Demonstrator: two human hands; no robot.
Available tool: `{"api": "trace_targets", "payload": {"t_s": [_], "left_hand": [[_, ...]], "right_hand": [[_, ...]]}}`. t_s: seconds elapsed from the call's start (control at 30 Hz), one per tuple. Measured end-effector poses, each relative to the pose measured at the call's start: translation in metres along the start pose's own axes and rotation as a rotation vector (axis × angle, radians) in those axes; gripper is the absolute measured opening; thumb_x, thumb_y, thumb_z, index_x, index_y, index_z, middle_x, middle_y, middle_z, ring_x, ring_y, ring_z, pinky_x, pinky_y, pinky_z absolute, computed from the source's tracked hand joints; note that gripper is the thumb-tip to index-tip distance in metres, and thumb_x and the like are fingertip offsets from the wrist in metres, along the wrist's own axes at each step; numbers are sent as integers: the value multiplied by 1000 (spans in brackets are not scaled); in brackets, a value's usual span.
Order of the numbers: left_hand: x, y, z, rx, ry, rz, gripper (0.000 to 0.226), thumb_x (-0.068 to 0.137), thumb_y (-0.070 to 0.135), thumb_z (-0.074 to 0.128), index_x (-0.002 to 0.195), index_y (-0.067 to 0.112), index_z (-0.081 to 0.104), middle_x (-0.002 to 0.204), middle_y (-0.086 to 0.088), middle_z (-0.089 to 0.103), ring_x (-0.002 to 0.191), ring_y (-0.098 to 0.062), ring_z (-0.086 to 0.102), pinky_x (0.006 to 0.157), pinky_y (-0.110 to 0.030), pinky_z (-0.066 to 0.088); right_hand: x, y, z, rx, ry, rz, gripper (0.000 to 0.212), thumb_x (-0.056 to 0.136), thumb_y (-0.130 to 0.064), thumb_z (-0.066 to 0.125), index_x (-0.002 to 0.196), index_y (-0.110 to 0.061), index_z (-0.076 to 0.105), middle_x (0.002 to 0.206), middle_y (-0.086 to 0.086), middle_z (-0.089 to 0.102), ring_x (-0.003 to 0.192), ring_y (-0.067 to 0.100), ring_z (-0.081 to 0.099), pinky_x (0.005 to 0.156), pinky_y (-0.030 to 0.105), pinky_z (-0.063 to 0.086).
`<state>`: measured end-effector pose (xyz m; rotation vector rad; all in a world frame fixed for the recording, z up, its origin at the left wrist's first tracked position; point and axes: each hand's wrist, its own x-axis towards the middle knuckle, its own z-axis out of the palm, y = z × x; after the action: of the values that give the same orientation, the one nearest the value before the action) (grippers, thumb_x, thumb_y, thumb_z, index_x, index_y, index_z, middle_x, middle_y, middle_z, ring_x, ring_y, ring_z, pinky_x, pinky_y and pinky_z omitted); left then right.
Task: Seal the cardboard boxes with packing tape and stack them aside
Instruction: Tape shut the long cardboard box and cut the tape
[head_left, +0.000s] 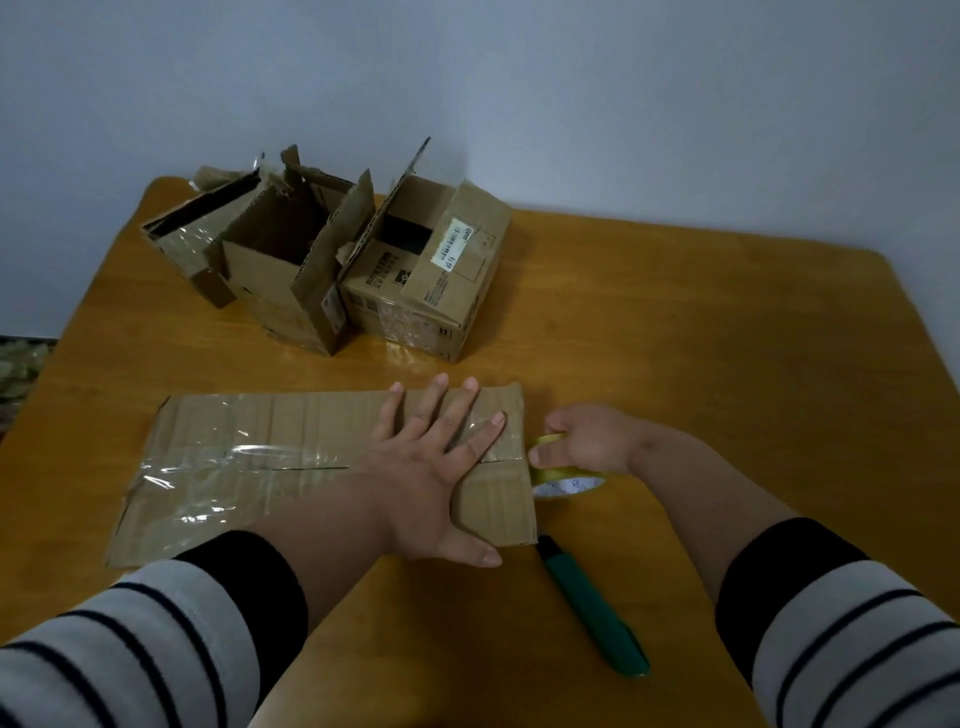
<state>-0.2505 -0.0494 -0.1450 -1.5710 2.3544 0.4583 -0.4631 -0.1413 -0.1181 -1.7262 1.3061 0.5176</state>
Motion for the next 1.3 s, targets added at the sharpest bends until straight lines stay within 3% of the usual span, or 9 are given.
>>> {"api": "trace_targets", "payload": {"t_s": [0.2, 0.27, 0.33, 0.37, 0.67, 0.83, 0.97, 1.17, 1.3], "left_hand": [[2, 2, -9, -29, -33, -14, 134, 41, 107, 27, 133, 44, -46, 145, 1, -52, 139, -29, -40, 110, -62, -20], [2, 2, -9, -24, -36, -20, 133, 42, 106, 27, 133, 43, -46, 145, 0, -53, 136, -29, -43, 109, -61, -23], [0, 2, -6, -19, -33, -12, 130, 43, 107, 22, 131, 41, -48, 144, 1, -53, 133, -28, -48, 106, -60, -29], [0, 2, -5, -23, -28, -10, 128, 44, 107, 19, 130, 41, -49, 144, 1, -53, 131, -27, -50, 104, -59, -31], [-3, 8, -6, 9, 21, 9, 131, 44, 107, 13, 137, 35, -46, 141, 4, -56, 133, -27, -49, 106, -62, -28], [0, 32, 0, 114, 95, 173, 120, 67, 96, 17, 145, 22, -36, 150, 1, -46, 137, -22, -44, 109, -58, -26], [2, 33, 5, 68, 75, 202, 113, 75, 89, 21, 138, 21, -45, 146, 2, -51, 136, -19, -46, 113, -53, -25], [3, 36, -3, 83, 13, 195, 114, 78, 87, 24, 135, 19, -48, 143, 1, -54, 134, -19, -48, 113, -50, -26], [-6, 48, 1, 129, 76, 182, 99, 88, 77, 16, 140, 15, -42, 145, -3, -52, 134, -19, -48, 114, -53, -21]], "right_hand": [[-2, 9, 1, 132, 0, -19, 24, 87, -48, 67, 91, -26, 58, 104, -3, 57, 99, 15, 52, 76, 28, 41], [-5, 15, 0, 397, 21, 15, 29, 74, -44, 73, 93, -25, 63, 107, -6, 55, 105, 15, 47, 79, 29, 35], [-6, 22, 2, 621, 38, 53, 19, 79, -31, 73, 94, -21, 65, 115, -3, 52, 112, 17, 40, 87, 30, 28], [-6, 24, 4, 615, 46, 41, 6, 87, -25, 68, 90, -21, 64, 114, -2, 53, 112, 18, 42, 85, 31, 29], [-6, 6, 6, 174, 82, -54, 27, 100, -41, 51, 97, -16, 59, 88, -3, 54, 82, 10, 49, 66, 25, 38], [-8, 13, 13, 354, 51, -45, 24, 98, -29, 57, 97, -6, 62, 100, 9, 60, 97, 21, 56, 87, 35, 44], [-9, 26, 16, 746, -25, 20, 8, 91, -10, 60, 83, -9, 59, 99, 10, 57, 96, 24, 53, 84, 33, 39], [-4, 23, 15, 654, -20, -11, 6, 95, -16, 60, 100, -18, 60, 112, 10, 60, 107, 24, 55, 97, 36, 42], [-6, 29, 15, 519, 25, 10, 37, 95, -22, 62, 131, -14, 55, 132, 7, 57, 122, 23, 53, 110, 41, 40]]}}
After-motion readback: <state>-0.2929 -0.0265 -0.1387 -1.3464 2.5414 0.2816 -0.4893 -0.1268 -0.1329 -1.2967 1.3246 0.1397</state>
